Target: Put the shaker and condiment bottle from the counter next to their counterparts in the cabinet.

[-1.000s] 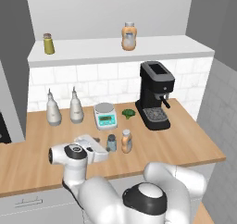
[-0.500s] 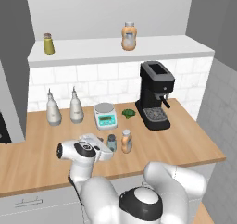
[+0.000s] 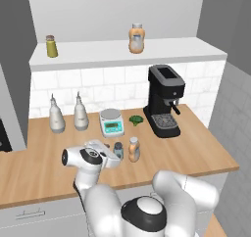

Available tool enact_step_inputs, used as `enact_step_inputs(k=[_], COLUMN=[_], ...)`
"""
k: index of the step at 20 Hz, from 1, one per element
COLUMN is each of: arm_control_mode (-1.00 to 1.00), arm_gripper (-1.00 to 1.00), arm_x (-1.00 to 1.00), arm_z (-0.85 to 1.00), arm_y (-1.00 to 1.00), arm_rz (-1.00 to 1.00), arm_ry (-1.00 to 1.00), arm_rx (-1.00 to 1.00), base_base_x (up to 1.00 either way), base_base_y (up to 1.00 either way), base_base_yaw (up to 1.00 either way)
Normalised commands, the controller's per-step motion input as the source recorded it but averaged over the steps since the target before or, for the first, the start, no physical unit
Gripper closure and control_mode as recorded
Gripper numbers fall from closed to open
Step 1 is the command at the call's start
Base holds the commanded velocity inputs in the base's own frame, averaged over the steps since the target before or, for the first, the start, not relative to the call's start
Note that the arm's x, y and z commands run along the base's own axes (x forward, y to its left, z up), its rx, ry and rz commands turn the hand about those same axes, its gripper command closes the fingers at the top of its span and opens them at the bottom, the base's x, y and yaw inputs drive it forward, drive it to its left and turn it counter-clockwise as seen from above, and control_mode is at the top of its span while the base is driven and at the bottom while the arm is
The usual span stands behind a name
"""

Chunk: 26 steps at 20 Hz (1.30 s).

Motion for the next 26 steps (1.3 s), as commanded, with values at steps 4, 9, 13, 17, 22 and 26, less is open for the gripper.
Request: enact_step_inputs(k=[4,9,13,17,22,26], arm_control_mode=[-1.00,-1.00,-1.00,-1.00,-1.00,-1.00], arm_gripper=[-1.00,-1.00,-1.00,-1.00,-1.00,-1.00], arm_x=[0.08,0.12,0.10,0.10,0.00,0.00], arm_z=[-0.12,-0.08,-0.03,-0.05,-0.13,-0.16], arm_y=[0.00,0.00,-0.01,-0.01,-0.28,-0.31], arm_rz=[0.00,0.00,0.00,0.00,0.00,-0.03], arm_ry=[0.00,0.00,0.00,0.00,0.00,0.00], arm_rx=[0.00,0.00,0.00,0.00,0.04,0.06], base_base_x=[0.00,0.00,0.00,0.00,0.00,0.00], base_base_y=[0.00,0.00,0.00,0.00,0.00,0.00], base_base_yaw=[0.00,0.00,0.00,0.00,0.00,0.00])
